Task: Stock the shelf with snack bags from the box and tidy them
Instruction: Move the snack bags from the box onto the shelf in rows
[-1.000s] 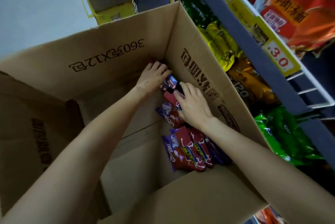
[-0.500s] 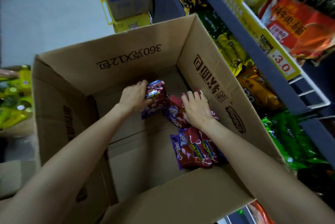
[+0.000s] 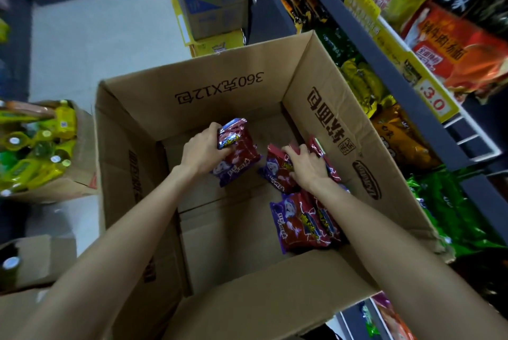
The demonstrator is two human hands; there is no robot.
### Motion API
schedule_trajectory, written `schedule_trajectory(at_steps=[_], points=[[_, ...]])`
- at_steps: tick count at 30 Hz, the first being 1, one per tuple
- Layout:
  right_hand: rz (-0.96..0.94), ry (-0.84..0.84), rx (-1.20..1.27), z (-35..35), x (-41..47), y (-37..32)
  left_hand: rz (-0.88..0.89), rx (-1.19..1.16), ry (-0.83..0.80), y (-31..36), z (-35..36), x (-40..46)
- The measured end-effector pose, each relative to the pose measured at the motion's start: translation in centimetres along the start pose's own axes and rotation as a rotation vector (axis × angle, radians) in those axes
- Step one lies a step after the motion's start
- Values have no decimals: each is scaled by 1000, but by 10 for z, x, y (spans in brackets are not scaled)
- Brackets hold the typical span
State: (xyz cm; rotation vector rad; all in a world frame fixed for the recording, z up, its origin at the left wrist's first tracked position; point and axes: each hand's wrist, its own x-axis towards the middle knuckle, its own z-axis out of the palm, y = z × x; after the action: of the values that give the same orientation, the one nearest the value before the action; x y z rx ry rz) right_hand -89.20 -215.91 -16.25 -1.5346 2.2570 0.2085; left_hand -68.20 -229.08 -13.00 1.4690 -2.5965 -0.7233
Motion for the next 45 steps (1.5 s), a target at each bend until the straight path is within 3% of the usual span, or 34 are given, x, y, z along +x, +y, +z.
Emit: schedule_trajectory(at_steps=[6,13,22,29,37,45], points=[[-46,244,164,-9,-2,-4,28,-13,45,2,-7,-12],[-20,476,511,-82,-38,0,161,-141,256,27,-55,-34],[-20,606,510,-145,-180,40,413,-365,298,101,-118,-85],[36,806,576,-145,-338,91,586,-562,249,187,-117,-160],[272,933,564,-73,-525,146,733,-674,96,280,-39,-279],[572,1096,513,-18,-673,182,918,-480,-83,368,18,-343]])
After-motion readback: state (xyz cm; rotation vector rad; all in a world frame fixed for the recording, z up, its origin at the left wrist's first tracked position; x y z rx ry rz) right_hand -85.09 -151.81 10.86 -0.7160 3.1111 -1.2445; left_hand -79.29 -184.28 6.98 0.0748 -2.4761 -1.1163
